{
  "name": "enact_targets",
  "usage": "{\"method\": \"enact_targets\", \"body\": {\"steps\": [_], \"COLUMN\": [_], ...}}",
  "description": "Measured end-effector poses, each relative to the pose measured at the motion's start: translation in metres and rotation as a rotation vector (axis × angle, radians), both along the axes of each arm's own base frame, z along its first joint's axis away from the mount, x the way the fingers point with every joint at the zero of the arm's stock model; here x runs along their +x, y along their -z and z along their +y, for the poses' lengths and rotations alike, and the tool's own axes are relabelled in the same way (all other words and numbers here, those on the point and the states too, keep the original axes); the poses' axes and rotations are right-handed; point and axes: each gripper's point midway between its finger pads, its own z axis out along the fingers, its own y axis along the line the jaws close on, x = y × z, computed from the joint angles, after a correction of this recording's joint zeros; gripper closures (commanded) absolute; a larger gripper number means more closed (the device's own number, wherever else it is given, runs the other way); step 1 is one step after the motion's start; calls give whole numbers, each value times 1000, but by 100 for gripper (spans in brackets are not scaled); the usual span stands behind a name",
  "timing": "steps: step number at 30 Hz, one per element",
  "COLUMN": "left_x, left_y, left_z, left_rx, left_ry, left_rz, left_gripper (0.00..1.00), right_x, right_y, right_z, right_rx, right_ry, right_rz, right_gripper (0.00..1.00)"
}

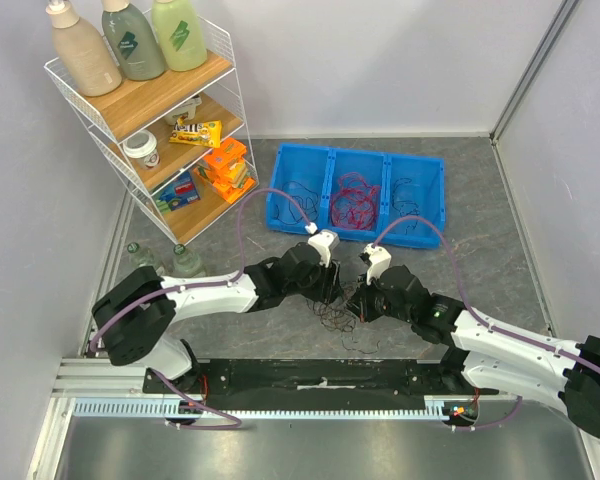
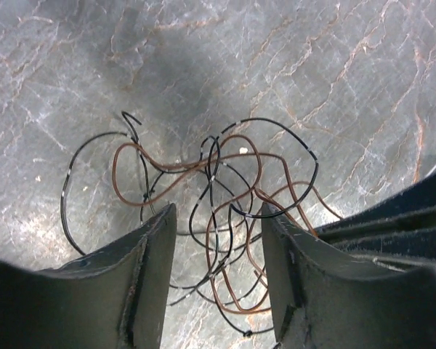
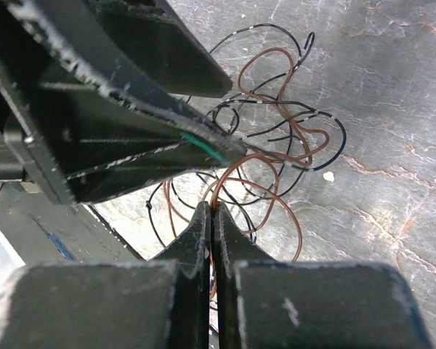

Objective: Untangle the cables

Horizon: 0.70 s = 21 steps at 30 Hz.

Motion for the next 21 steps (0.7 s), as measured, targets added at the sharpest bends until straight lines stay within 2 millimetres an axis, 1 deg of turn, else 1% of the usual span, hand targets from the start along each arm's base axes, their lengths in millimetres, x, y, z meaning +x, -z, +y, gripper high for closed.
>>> {"method": "enact_targets", "body": {"steps": [2,4,7,8,11,13,16,17,18,21], "left_x": [5,9,13,15,21,26,29,29,29,27], "left_y": [-1,-3,-6,-7,-9,-12,-18,-25,-36,-77], "left_z": [-4,-8,-13,-14,-15,-11,3,9,17,41], "left_rx": [2,0,-2,0,19,44,86,90,87,46], "left_ry": [0,2,8,10,-3,-24,-50,-61,-76,-124], "left_rz": [-5,-13,-24,-30,-48,-67,-95,-110,-133,-212], "left_gripper": [51,61,94,98,99,98,98,99,98,99], "right_x": [0,0,0,0,0,1,4,5,7,15], "right_y": [0,1,2,3,4,4,7,9,11,19], "right_z": [0,0,0,0,0,-1,-6,-10,-13,-29], "right_rx": [-1,-5,-10,-12,-17,-18,-42,-58,-73,-134], "right_ry": [-2,-4,-7,-8,-9,-5,21,38,54,152], "right_rz": [-1,-4,-4,-3,-2,-4,-8,-9,-10,-9], "right_gripper": [100,100,100,100,100,100,100,100,100,100]}}
